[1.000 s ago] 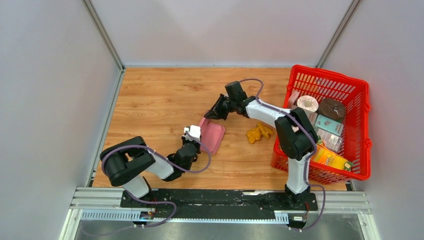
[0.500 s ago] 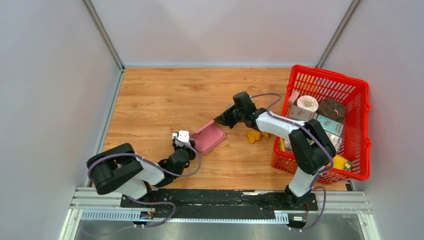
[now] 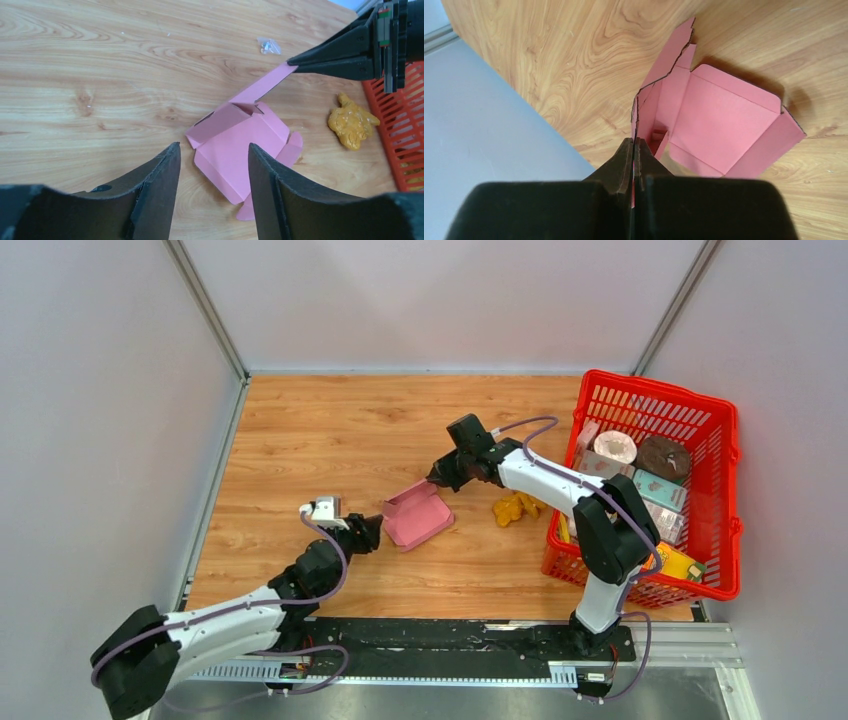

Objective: Fold the paper box

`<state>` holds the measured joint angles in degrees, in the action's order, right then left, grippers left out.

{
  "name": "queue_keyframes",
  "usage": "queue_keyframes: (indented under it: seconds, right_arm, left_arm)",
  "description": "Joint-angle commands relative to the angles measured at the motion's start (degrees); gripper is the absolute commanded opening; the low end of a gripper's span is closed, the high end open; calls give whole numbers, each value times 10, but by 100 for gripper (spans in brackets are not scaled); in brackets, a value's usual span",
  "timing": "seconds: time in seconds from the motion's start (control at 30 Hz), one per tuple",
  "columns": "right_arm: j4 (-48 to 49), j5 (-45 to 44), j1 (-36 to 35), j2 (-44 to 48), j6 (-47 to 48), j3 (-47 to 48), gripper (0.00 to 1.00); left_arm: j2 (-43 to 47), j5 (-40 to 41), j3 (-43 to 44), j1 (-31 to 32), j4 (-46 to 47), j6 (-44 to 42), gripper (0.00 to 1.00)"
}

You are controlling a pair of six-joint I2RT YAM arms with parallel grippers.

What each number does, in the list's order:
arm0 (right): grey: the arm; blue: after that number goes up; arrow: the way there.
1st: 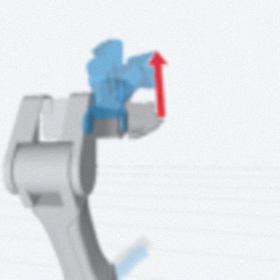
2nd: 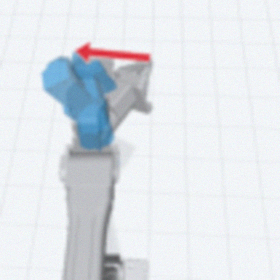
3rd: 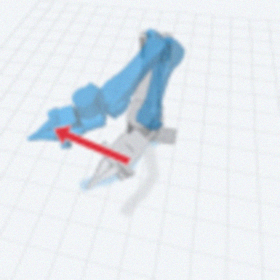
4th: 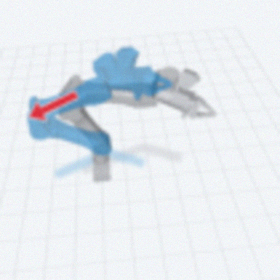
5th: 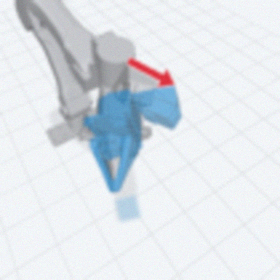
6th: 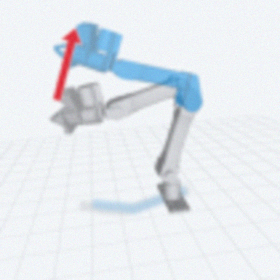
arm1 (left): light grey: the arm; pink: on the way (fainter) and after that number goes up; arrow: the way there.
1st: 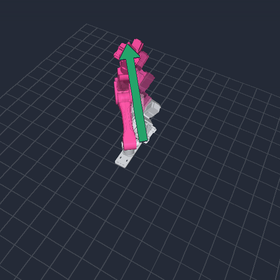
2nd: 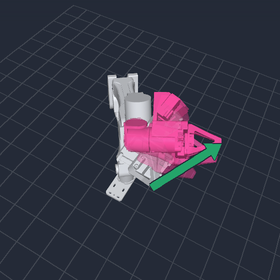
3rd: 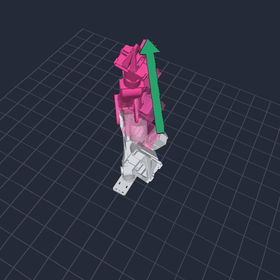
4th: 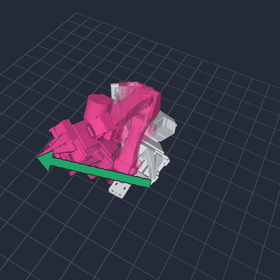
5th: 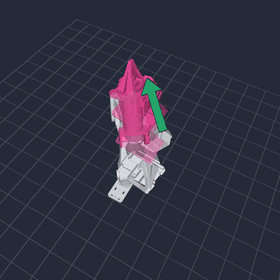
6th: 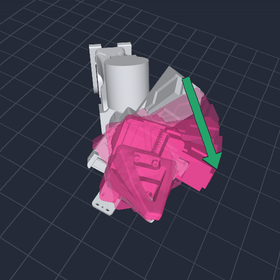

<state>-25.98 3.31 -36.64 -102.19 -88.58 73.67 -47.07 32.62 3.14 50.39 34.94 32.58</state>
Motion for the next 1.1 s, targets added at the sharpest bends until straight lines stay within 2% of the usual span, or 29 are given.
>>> queue_keyframes:
  seconds: [0.0, 0.07, 0.13, 0.27, 0.4, 0.43, 0.57, 0.67, 0.77, 0.8, 0.83, 0.93, 1.0, 1.03, 1.07]
  right_arm:
    - [-49, -59, -9, 2, -16, 9, 0]
    - [-61, -71, -13, -2, -15, 19, 1]
    - [-61, -76, -19, -10, -6, 30, 1]
    - [-99, -86, -21, -19, 26, 56, 2]
    - [-116, -102, -22, -14, 53, 65, 4]
    - [-112, -95, -22, -9, 53, 61, 7]
    - [-76, -81, -22, 4, 67, 47, 33]
    - [-61, -78, -21, 24, 134, 50, 47]
    - [-36, -71, -22, 52, 293, 53, 62]
    - [-39, -59, -22, 68, 337, 59, 63]
    - [-45, -58, -21, 77, 436, 66, 64]
    - [-17, -42, -23, 117, 592, 57, 70]
    - [-13, 23, -17, 128, 716, 53, 73]
    - [-14, 43, -15, 125, 750, 56, 77]
    - [-28, 71, -8, 117, 824, 62, 83]
  left_arm:
    - [71, -5, 7, -11, -144, 3, 62]
    - [73, -11, 7, -14, -140, -5, 64]
    - [41, -18, 23, -25, -136, -6, 66]
    - [-61, -81, 80, -46, -169, 5, 66]
    - [-101, -108, 104, -49, -148, -20, 68]
    - [-108, -109, 111, -50, -144, -25, 68]
    - [-130, -121, 133, -51, -143, -61, 68]
    - [-128, -114, 125, -52, -125, -71, 67]
    - [-132, -110, 125, -58, -129, -86, 67]
    - [-133, -113, 124, -61, -127, -90, 66]
    - [-131, -114, 123, -61, -126, -90, 66]
    - [-111, -115, 117, -65, -137, -78, 66]
    - [-89, -116, 120, -71, -166, -46, 66]
    - [-56, -116, 124, -85, -219, -29, 66]
    - [-38, -122, 129, -93, -243, 4, 66]
